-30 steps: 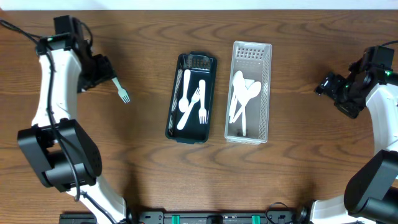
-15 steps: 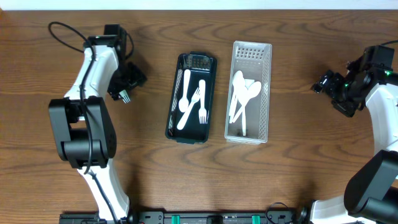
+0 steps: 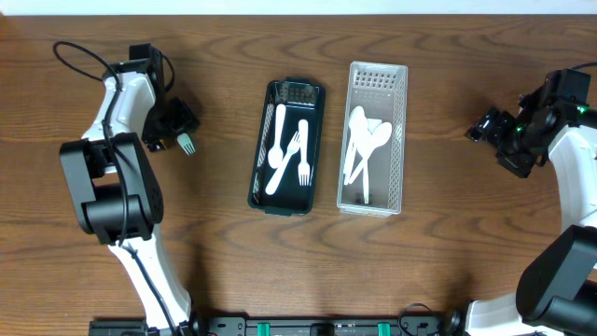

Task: Pack container
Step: 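Carry the fork into the black basket and release it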

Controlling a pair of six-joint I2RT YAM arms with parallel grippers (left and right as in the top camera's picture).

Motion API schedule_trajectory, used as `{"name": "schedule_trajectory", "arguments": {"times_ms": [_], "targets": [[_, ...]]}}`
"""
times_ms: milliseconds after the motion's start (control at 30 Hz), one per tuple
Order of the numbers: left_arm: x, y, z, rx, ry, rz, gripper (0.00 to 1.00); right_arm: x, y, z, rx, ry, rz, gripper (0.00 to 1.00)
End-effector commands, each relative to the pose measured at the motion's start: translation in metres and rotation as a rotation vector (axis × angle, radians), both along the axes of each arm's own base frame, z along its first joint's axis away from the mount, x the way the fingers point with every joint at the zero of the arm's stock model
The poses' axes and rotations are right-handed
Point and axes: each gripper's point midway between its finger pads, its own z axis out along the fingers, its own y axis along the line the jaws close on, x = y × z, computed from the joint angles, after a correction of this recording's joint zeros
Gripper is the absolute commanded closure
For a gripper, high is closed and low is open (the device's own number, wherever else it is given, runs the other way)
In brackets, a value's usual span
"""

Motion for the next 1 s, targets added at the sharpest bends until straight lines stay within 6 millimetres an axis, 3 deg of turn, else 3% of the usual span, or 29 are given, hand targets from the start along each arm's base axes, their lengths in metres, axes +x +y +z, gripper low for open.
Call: {"name": "schedule_trajectory", "arguments": {"times_ms": [0, 367, 600, 700, 833, 967], "targets": [[-0.004, -0.003, -0.01, -0.009, 0.026, -0.076, 0.27, 0.0, 0.005, -0.003, 0.019, 0.011, -0.003, 0.09], [-0.01, -0.003, -0.028, -0.018, 0.073, -0.083, 0.5, -0.003, 0.005, -0.003, 0.022, 0.022, -0.004, 0.09], [-0.011, -0.005, -0.03, -0.028, 0.081, -0.083, 0.74, -0.005, 0.006, -0.004, 0.025, 0.03, -0.004, 0.1], [-0.017, -0.01, -0.03, -0.053, 0.1, -0.083, 0.8, -0.005, 0.006, -0.004, 0.025, 0.032, -0.004, 0.1], [-0.026, -0.011, -0.024, -0.063, 0.14, -0.144, 0.88, -0.006, 0.006, -0.004, 0.026, 0.033, -0.004, 0.1], [-0.03, -0.021, 0.008, -0.068, 0.154, -0.236, 0.91, -0.006, 0.006, -0.004, 0.026, 0.032, -0.003, 0.1]]}}
